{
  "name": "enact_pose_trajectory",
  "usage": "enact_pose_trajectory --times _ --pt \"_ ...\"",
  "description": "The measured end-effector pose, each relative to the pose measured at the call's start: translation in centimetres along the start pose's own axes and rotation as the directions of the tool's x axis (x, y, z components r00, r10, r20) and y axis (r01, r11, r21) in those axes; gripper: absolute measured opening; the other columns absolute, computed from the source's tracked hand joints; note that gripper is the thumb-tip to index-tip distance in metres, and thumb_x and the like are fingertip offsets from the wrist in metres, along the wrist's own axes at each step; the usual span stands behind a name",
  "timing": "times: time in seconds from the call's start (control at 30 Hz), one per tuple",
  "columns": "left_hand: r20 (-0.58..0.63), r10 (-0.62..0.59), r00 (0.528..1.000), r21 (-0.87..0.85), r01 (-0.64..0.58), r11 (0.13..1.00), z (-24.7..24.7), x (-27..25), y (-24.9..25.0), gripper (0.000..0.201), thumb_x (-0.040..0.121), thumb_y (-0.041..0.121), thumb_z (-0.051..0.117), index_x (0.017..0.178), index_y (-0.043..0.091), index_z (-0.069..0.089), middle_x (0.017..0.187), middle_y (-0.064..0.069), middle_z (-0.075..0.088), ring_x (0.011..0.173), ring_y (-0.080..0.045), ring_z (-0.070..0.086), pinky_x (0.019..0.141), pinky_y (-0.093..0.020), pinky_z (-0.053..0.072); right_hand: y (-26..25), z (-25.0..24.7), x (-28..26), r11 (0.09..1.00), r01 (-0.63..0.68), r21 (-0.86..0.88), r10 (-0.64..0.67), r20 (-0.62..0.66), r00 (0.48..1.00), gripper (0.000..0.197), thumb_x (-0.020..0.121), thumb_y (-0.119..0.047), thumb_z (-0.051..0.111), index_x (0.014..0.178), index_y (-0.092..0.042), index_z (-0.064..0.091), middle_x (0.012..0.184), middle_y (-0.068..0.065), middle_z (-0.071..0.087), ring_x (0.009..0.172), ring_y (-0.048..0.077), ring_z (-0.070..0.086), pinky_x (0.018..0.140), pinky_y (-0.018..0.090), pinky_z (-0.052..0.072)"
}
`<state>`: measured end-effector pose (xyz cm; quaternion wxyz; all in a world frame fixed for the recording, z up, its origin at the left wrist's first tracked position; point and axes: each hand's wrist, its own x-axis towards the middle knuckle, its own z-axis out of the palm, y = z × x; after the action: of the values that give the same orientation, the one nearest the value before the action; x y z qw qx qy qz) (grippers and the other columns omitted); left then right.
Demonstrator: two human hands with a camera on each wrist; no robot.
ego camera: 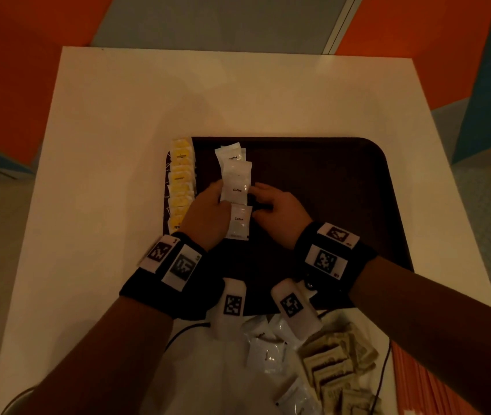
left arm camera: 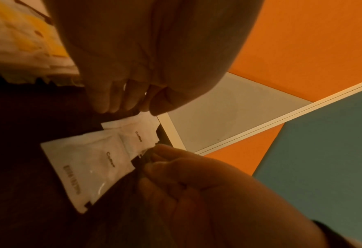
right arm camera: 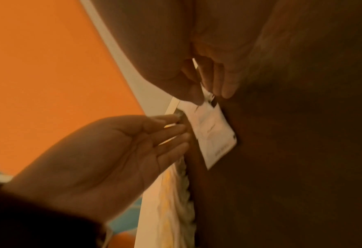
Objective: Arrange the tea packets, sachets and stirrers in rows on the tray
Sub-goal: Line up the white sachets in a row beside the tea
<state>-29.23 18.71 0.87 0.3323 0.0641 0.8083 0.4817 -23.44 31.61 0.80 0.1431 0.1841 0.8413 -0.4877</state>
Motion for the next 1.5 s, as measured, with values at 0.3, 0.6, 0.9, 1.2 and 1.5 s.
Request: enact_pose_trajectory --times 0.3,0.6,0.9,1.2,1.5 --pt "0.016 0.030 0.999 0.015 -0.030 0.999 0.2 0.9 0.1 0.044 0.093 0.003 0.034 0.135 0.013 0.042 0.127 -0.006 0.055 0.115 -0.022 0.053 0.099 -0.036 0.044 -0.3 0.8 1.7 0.986 0.004 0.168 -0.008 0.028 1.000 0.056 0.084 0.010 0.043 0.138 -0.006 0.039 0.151 0.005 0.029 0.138 0.017 0.029 0.115 0.034 0.027" --pt "0.010 0.054 0.999 -0.048 -0.053 0.997 -0.5 1.9 1.6 0.048 0.088 0.008 0.038 0.135 0.017 0.041 0.126 0.001 0.054 0.114 -0.016 0.052 0.097 -0.031 0.044 -0.5 -0.3 1.8 0.974 -0.043 0.222 0.049 -0.022 0.999 0.059 0.086 0.012 0.039 0.139 -0.012 0.036 0.146 0.005 0.038 0.135 0.018 0.035 0.099 0.014 0.030" --pt "-0.024 0.030 0.999 -0.033 -0.031 0.999 -0.3 4.9 0.5 0.057 0.082 0.021 0.038 0.139 0.016 0.036 0.138 -0.006 0.047 0.125 -0.022 0.047 0.107 -0.045 0.038 -1.6 -0.5 2.7 0.949 -0.018 0.316 0.040 -0.064 0.997 0.052 0.087 0.012 0.040 0.135 -0.007 0.042 0.129 0.001 0.050 0.122 0.012 0.044 0.088 0.006 0.038" --pt "-0.058 -0.029 0.998 -0.067 0.025 0.997 -0.7 4.5 2.1 0.058 0.089 0.011 0.038 0.144 0.017 0.021 0.140 -0.011 0.044 0.122 -0.025 0.047 0.103 -0.046 0.041 -1.9 -0.5 3.5 0.940 -0.041 0.339 0.056 -0.036 0.998 0.051 0.086 0.013 0.040 0.133 -0.005 0.044 0.134 0.008 0.051 0.122 0.016 0.047 0.097 0.023 0.039" --pt "-0.107 -0.044 0.993 -0.010 0.043 0.999 -1.1 5.2 2.1 0.057 0.093 0.011 0.036 0.146 0.013 0.015 0.148 -0.010 0.032 0.131 -0.025 0.039 0.107 -0.035 0.035 -2.4 -1.0 4.7 0.938 -0.115 0.327 0.133 -0.033 0.991 0.060 0.089 0.008 0.043 0.144 -0.009 0.025 0.149 0.011 0.032 0.134 0.025 0.037 0.106 0.032 0.036"
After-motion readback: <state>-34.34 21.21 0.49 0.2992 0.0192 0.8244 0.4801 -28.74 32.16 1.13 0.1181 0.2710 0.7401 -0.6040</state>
